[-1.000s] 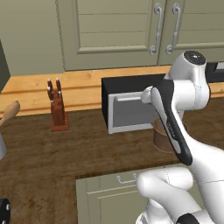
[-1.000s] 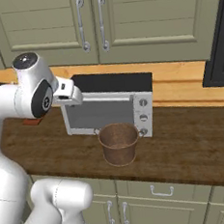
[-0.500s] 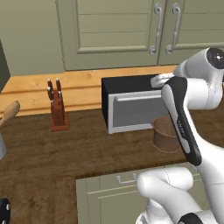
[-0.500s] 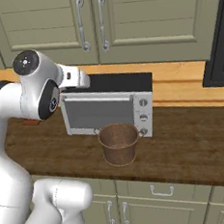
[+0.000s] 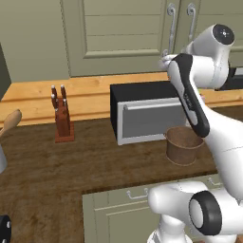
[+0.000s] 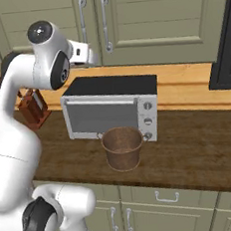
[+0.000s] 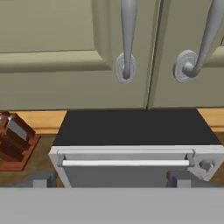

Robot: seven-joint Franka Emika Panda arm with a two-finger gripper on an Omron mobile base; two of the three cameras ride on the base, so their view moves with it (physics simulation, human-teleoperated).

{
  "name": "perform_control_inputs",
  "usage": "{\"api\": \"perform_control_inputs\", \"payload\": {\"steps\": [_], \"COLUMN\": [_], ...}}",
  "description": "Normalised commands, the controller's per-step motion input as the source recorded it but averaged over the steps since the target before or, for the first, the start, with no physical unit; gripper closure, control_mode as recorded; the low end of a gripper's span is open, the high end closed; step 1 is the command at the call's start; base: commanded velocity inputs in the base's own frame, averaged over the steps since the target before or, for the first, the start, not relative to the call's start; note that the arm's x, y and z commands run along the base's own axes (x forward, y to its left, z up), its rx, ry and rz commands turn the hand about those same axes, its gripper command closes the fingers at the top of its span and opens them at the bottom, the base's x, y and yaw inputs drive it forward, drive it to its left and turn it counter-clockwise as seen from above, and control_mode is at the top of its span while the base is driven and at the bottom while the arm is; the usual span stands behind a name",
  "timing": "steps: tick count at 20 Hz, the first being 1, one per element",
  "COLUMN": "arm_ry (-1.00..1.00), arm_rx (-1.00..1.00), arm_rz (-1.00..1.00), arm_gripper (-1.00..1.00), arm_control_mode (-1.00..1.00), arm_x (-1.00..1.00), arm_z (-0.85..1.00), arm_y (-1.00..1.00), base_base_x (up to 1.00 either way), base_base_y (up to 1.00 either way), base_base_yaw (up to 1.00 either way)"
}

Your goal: Open the cabinet, pick up the bread from the cabinet and place it in the basket. Then move the basket to the dining counter.

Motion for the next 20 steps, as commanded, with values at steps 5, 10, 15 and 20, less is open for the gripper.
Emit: {"api": "perform_control_inputs", "payload": {"steps": [5,10,15,20], "arm_ry": [0.08,-0.01,-0.1,-0.12], "arm_rx": [0.03,0.0,0.0,0.0], "arm_rz": [0.0,0.0,0.0,0.0], "arm_gripper": [-1.0,-1.0,-1.0,-1.0], "arm_control_mode": [-1.0,-1.0,-1.0,-1.0], "arm_x": [0.56,0.06,0.01,0.55], "arm_z": [0.45,0.3,-0.04,-0.14], "arm_y": [-0.07,0.02,0.03,-0.03], "base_base_x": [0.0,0.0,0.0,0.0], "base_base_y": [0.0,0.0,0.0,0.0], "base_base_yaw": [0.0,0.0,0.0,0.0]}}
